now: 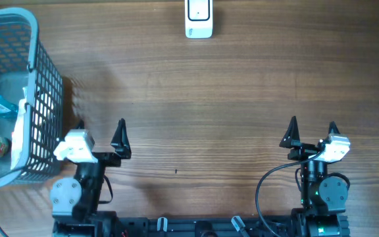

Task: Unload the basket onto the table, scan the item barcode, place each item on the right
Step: 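Move the left gripper over the grey basket and lower inside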

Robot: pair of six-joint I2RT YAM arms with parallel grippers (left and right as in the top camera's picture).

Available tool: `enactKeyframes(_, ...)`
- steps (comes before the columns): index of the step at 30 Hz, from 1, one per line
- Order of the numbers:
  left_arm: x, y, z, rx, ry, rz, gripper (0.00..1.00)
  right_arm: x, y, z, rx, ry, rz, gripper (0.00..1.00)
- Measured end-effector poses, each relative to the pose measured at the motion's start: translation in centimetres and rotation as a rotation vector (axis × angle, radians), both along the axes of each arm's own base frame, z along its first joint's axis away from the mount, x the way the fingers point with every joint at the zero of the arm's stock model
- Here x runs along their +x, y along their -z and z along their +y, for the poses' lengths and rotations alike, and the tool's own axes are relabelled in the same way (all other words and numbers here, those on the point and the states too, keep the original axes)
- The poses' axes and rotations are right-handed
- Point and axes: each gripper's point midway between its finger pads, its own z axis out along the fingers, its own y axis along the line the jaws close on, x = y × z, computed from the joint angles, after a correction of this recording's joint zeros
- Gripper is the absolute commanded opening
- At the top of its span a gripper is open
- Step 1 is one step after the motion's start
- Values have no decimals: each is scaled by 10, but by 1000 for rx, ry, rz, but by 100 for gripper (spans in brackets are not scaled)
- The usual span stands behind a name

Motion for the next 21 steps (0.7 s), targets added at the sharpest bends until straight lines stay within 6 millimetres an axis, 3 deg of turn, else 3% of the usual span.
enactKeyframes(15,18,-99,-9,-95,24,288,100,0,0,0,0,0,0,100)
enactKeyframes(21,29,-156,-8,-105,11,313,100,0,0,0,0,0,0,100)
